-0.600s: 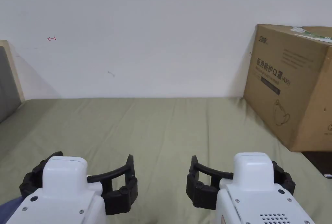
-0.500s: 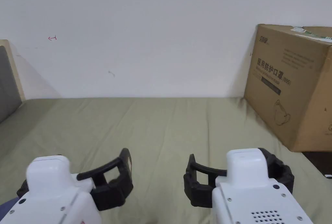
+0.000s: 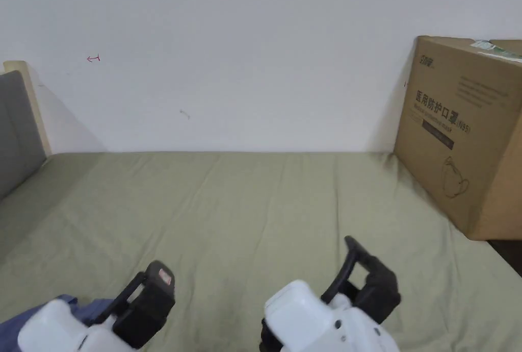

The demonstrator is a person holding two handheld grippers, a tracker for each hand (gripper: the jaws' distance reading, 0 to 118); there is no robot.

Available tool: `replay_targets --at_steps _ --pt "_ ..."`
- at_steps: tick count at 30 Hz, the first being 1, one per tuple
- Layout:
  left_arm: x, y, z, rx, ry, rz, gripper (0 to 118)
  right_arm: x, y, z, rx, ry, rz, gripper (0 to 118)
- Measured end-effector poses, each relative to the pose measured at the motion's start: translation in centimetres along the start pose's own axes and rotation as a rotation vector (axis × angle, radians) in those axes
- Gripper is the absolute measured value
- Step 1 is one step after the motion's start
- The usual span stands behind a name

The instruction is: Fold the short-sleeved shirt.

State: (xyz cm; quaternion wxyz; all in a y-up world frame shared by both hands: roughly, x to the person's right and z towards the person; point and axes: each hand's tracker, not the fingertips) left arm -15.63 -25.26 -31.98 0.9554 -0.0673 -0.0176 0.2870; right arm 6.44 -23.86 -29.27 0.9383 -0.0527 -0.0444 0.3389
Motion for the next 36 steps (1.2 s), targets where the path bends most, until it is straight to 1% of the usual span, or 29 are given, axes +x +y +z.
replay_targets --at_steps 1,2,3,5,6,8,9,10,11,12,14,15,17,19,21,22,23,24,25,26,27,28,30,33,36 --pt "1.1 0.5 0.2 0.031 -0.015 -0.118 118 1.0 0.3 0.0 0.012 -0.004 -0.093 118" --pt "2.5 1.2 0.3 0.056 -0.045 -0.255 118 2.4 0.4 0.3 0.027 -0.01 -0.209 118" --pt "3.5 1.5 0.5 0.085 -0.088 -0.363 118 3.5 0.4 0.5 0.044 -0.011 -0.317 118" --pt "5.2 1.8 1.1 0.116 -0.171 -0.593 118 5.4 -0.2 1.1 0.056 -0.011 -0.575 118" --pt "5.9 1.5 1.3 0.132 -0.191 -0.681 118 6.1 -0.8 1.4 0.057 -0.004 -0.692 118" --pt "6.7 0.4 1.5 0.144 -0.17 -0.796 118 6.5 -2.4 1.6 0.035 -0.035 -0.832 118" --pt "6.6 0.0 1.7 0.14 -0.169 -0.814 118 6.6 -3.1 1.6 0.0 -0.064 -0.868 118" --pt "6.4 -0.5 1.7 0.123 -0.17 -0.805 118 6.5 -3.6 1.6 -0.04 -0.081 -0.879 118" --pt "6.5 -0.4 1.6 0.067 -0.164 -0.769 118 6.6 -4.0 1.7 -0.067 -0.094 -0.873 118" --pt "6.6 -0.2 1.4 0.014 -0.15 -0.688 118 6.7 -4.1 1.9 -0.064 -0.111 -0.845 118" --pt "6.0 0.5 1.3 0.019 -0.211 -0.532 118 6.5 -3.6 2.1 -0.012 -0.155 -0.746 118" --pt "6.0 0.9 1.2 0.025 -0.207 -0.496 118 6.4 -3.2 2.2 0.006 -0.165 -0.693 118" --pt "6.1 1.5 0.9 0.032 -0.179 -0.52 118 6.6 -2.6 2.4 0.041 -0.165 -0.65 118" --pt "6.0 1.8 1.0 0.066 -0.164 -0.544 118 6.5 -2.1 2.5 0.05 -0.161 -0.657 118" --pt "6.2 1.9 1.4 0.068 -0.133 -0.566 113 6.5 -1.8 2.6 0.054 -0.153 -0.656 115" --pt "6.1 1.9 1.6 0.066 -0.138 -0.57 103 6.4 -1.5 2.5 0.044 -0.154 -0.649 111" --pt "5.9 1.8 1.7 0.072 -0.145 -0.574 67 6.3 -1.3 2.5 0.018 -0.151 -0.631 97" --pt "5.8 1.6 1.6 0.077 -0.145 -0.583 28 6.1 -1.2 2.4 0.018 -0.149 -0.619 72" --pt "5.7 1.4 1.4 0.074 -0.133 -0.593 0 5.8 -1.2 2.5 0.027 -0.151 -0.615 42" --pt "5.6 1.3 1.4 0.065 -0.118 -0.607 0 5.6 -1.1 2.4 0.028 -0.178 -0.597 7" --pt "5.3 1.5 1.4 0.058 -0.135 -0.598 0 5.5 -1.1 2.4 0.032 -0.183 -0.593 4" --pt "5.1 1.6 1.4 0.034 -0.179 -0.592 0 5.6 -1.2 2.4 0.035 -0.18 -0.594 3" --pt "5.0 1.7 1.3 0.015 -0.21 -0.575 0 5.7 -1.0 2.2 0.022 -0.14 -0.601 0" --pt "5.1 1.8 1.3 0.024 -0.186 -0.585 0 5.3 -0.8 1.8 0.028 -0.127 -0.623 0" --pt "4.4 2.8 1.5 0.032 -0.149 -0.596 0 4.8 -0.1 1.2 0.028 -0.045 -0.654 0"
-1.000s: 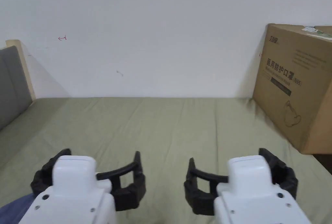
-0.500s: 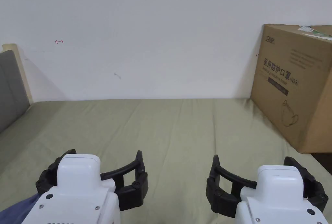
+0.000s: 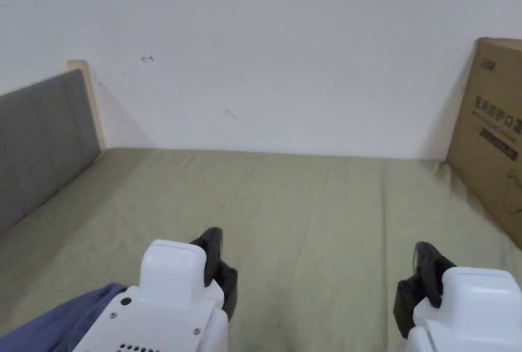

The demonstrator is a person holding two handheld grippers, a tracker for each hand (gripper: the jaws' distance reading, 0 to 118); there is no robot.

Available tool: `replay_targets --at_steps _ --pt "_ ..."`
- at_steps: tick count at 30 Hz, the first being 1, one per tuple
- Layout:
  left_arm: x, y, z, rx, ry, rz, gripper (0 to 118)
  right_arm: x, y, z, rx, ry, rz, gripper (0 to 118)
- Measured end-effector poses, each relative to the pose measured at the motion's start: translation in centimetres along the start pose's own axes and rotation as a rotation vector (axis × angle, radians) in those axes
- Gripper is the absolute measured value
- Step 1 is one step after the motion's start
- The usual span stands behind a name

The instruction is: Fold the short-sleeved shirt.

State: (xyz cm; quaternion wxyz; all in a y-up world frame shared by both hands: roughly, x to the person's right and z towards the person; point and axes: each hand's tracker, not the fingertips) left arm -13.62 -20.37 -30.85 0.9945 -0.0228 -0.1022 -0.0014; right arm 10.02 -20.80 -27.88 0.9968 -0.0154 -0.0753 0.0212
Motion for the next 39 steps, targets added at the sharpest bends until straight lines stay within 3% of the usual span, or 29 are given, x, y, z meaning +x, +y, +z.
replay_targets --at_steps 2,11,14,22,26,28,29,30,31,32,33,34,39 --pt "-1.4 0.1 0.8 0.0 0.05 0.016 0 -1.4 0.1 -0.5 -0.002 0.043 0.012 0" --pt "-9.6 -0.3 5.7 -0.066 0.355 0.044 0 -11.2 -0.1 -1.8 -0.055 0.421 0.021 0" --pt "-12.0 -1.2 6.6 -0.107 0.41 0.07 0 -14.0 -0.4 -1.6 -0.073 0.508 0.038 0" --pt "-17.2 -4.9 0.5 -0.311 0.443 0.133 0 -16.9 -1.6 -1.8 -0.138 0.589 0.094 0" --pt "-22.8 -8.6 -5.4 -0.519 0.378 0.262 0 -17.0 -2.9 -2.5 -0.205 0.596 0.125 0" --pt "-25.7 -11.0 -8.0 -0.64 0.425 0.284 0 -16.7 -3.5 -2.9 -0.245 0.596 0.115 0" --pt "-26.7 -12.5 -9.2 -0.703 0.443 0.295 3 -16.6 -3.8 -3.2 -0.268 0.593 0.105 0" --pt "-27.7 -13.8 -10.1 -0.765 0.462 0.29 15 -16.4 -4.1 -3.4 -0.288 0.59 0.099 0" --pt "-28.6 -15.1 -11.1 -0.838 0.463 0.267 37 -16.2 -4.4 -3.7 -0.309 0.585 0.093 0" --pt "-29.1 -16.3 -11.5 -0.904 0.456 0.256 74 -16.1 -4.7 -4.0 -0.327 0.582 0.089 0" --pt "-29.2 -17.1 -11.9 -0.945 0.445 0.246 98 -15.9 -4.9 -4.2 -0.341 0.581 0.088 0" --pt "-29.5 -18.2 -12.1 -0.977 0.41 0.24 110 -16.0 -4.9 -4.2 -0.356 0.577 0.086 0" --pt "-29.5 -20.8 -12.8 -0.996 0.42 0.291 111 -16.1 -5.8 -4.9 -0.428 0.563 0.085 0"
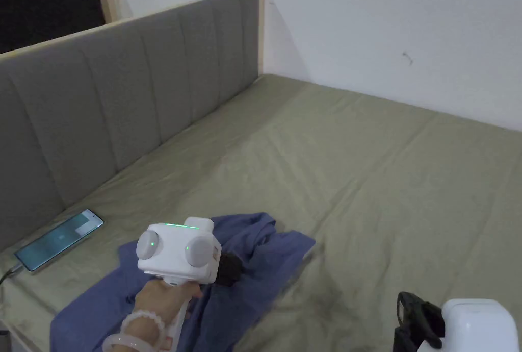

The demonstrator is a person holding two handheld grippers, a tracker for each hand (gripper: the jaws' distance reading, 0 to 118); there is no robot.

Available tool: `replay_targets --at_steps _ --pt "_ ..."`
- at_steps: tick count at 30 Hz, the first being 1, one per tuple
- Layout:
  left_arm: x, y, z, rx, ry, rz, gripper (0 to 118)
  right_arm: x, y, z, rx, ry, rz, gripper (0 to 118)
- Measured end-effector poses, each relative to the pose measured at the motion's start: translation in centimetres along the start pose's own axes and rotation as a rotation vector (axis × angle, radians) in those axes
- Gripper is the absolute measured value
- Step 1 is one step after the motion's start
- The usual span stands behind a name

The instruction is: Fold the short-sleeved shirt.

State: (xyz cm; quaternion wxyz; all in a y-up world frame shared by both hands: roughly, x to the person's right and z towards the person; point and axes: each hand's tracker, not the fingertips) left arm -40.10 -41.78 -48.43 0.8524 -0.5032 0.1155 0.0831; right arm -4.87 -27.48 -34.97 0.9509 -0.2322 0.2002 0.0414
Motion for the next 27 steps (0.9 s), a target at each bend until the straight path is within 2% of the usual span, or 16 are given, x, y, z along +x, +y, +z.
replay_targets --at_steps 4,7,9,10,12,13,19,23,27 --pt "0.7 -0.5 -3.0 -0.115 -0.015 -0.014 111 0.0 -0.5 -0.4 -0.048 0.008 -0.025 0" --pt "1.2 -0.6 -2.8 -0.072 0.019 -0.015 108 0.4 -1.0 -0.5 -0.075 -0.005 -0.022 0" --pt "1.2 -0.3 -1.9 -0.061 0.01 -0.017 84 0.7 -1.3 -0.6 -0.089 -0.016 -0.034 0" --pt "0.8 -0.1 -1.5 -0.049 0.015 -0.017 68 0.9 -1.5 -0.7 -0.099 -0.02 -0.052 0" --pt "0.6 0.1 -1.3 -0.033 0.023 -0.02 17 2.1 -2.0 -0.9 -0.12 -0.017 -0.101 0" --pt "0.6 0.1 -1.4 -0.036 0.055 -0.027 6 2.4 -2.1 -0.8 -0.122 -0.015 -0.122 0" --pt "0.2 1.2 -0.2 -0.076 0.036 0.007 6 4.9 -3.2 0.4 -0.127 -0.07 -0.136 0" --pt "-1.0 1.3 2.7 -0.012 -0.085 0.16 6 7.4 -3.5 1.7 -0.116 -0.109 -0.19 0" --pt "1.0 2.2 7.6 0.086 -0.179 0.133 6 9.6 -3.5 3.3 -0.097 -0.168 -0.183 0"
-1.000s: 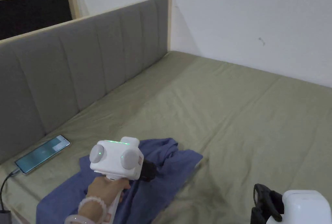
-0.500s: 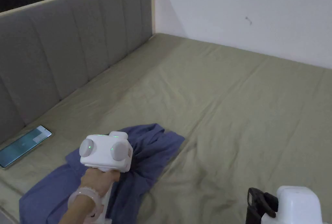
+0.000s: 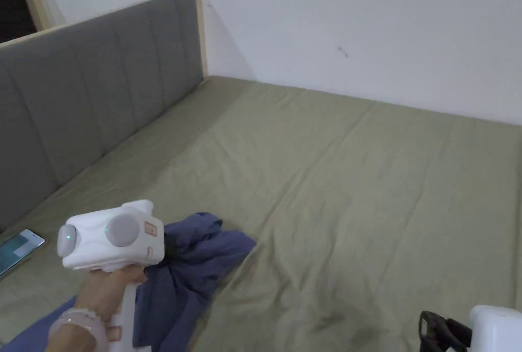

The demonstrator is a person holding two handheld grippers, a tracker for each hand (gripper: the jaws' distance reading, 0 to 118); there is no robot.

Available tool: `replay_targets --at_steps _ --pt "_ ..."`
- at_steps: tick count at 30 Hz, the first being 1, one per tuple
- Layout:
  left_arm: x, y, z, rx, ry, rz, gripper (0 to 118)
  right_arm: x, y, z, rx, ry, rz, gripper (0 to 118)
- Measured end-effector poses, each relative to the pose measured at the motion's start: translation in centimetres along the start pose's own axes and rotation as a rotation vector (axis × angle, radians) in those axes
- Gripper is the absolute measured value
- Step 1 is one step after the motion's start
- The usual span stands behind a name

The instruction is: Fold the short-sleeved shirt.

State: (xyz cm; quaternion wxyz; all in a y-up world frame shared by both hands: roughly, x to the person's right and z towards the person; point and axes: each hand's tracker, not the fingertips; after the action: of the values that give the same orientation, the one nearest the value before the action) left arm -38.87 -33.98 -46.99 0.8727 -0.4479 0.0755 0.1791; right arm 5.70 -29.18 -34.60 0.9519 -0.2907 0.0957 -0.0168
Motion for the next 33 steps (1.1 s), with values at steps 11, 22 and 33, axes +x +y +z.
replay_targets --at_steps 11,22,33 --pt "21.8 1.4 12.6 0.27 -0.422 -0.488 6 7.5 1.0 5.2 0.128 -0.168 -0.14 0" --pt "38.1 -13.8 6.4 -0.071 -0.679 -0.757 6 14.6 0.1 10.3 0.212 -0.355 -0.288 0" --pt "39.5 -26.4 -1.7 -0.302 -0.547 -0.958 65 17.8 -3.7 9.8 0.11 -0.41 -0.405 0"
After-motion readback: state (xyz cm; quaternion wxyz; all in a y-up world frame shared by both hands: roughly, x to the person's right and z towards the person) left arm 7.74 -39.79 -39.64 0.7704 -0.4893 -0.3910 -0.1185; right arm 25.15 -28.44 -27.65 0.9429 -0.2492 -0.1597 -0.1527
